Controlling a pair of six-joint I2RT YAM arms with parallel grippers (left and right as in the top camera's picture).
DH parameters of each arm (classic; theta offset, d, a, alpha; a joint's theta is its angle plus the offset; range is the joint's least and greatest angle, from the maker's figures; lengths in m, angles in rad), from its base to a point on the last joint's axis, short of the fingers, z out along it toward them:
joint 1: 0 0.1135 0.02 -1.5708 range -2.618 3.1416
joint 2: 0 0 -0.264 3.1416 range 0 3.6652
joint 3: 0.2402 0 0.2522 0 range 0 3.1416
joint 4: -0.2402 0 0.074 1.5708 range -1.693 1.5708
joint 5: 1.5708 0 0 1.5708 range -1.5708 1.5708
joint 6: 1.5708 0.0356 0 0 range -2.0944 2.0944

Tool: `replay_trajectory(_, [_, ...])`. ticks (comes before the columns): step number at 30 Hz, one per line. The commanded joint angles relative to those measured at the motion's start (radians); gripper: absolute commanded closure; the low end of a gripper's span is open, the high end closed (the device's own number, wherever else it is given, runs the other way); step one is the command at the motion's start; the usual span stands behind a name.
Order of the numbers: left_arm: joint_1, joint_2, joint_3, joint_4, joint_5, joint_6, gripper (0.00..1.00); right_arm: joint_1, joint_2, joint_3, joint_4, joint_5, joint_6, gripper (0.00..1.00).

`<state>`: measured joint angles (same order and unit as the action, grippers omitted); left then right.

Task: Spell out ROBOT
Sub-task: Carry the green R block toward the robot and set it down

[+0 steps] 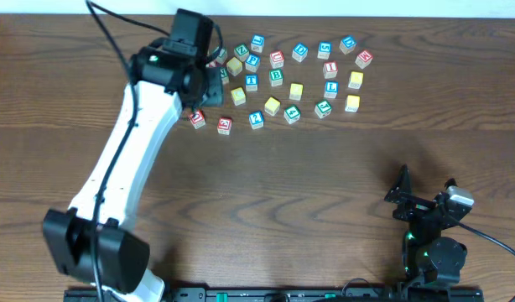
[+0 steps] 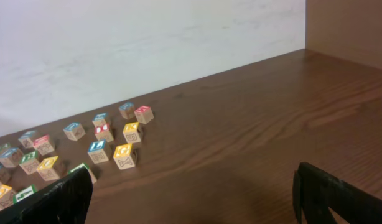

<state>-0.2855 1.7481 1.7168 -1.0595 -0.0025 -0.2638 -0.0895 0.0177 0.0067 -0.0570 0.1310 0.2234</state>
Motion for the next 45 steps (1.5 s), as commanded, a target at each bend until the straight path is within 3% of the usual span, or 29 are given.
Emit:
replay_trajectory(1, [-0.004, 0.034, -0.038, -0.098, 0.021, 0.076, 0.80, -0.002, -0.005, -0.001, -0.004, 0.005, 0.007, 0.01])
replay_trajectory(7, [-0.028, 0.034, -0.286, -0.023, 0.029, 0.069, 0.81, -0.002, -0.005, -0.001, -0.004, 0.005, 0.007, 0.01])
replay_trajectory(12, [-0.028, 0.034, -0.479, 0.193, 0.176, 0.121, 0.81, -0.002, -0.005, -0.001, -0.004, 0.005, 0.007, 0.01])
replay_trajectory(21, [-0.028, 0.034, -0.623, 0.375, 0.178, 0.132, 0.81, -0.002, -0.005, -0.001, -0.004, 0.005, 0.007, 0.01])
replay_trajectory(26, [-0.028, 0.034, -0.640, 0.393, 0.174, 0.094, 0.80, -0.002, -0.005, -0.001, -0.004, 0.005, 0.007, 0.01])
replay_trajectory(28, [-0.028, 0.034, -0.640, 0.394, 0.174, 0.094, 0.70, -0.002, -0.005, -0.001, -0.004, 0.005, 0.007, 0.01])
replay_trajectory(29, [-0.028, 0.034, -0.640, 0.395, 0.175, 0.094, 0.56, -0.002, -0.005, -0.001, -0.004, 0.005, 0.007, 0.01])
replay_trajectory(32, [-0.028, 0.034, -0.640, 0.395, 0.175, 0.094, 0.47, -0.002, -0.005, -0.001, -0.003, 0.005, 0.007, 0.01])
replay_trajectory(39, [-0.027, 0.034, -0.554, 0.341, 0.175, 0.093, 0.48, -0.002, -0.005, -0.001, -0.004, 0.005, 0.007, 0.01])
replay_trajectory(42, [-0.027, 0.034, -0.494, 0.276, 0.175, 0.080, 0.54, -0.002, -0.005, -0.001, -0.004, 0.005, 0.007, 0.01])
replay_trajectory(45, [-0.028, 0.037, -0.497, 0.218, 0.175, 0.148, 0.55, -0.002, -0.005, -0.001, -0.004, 0.005, 0.007, 0.01])
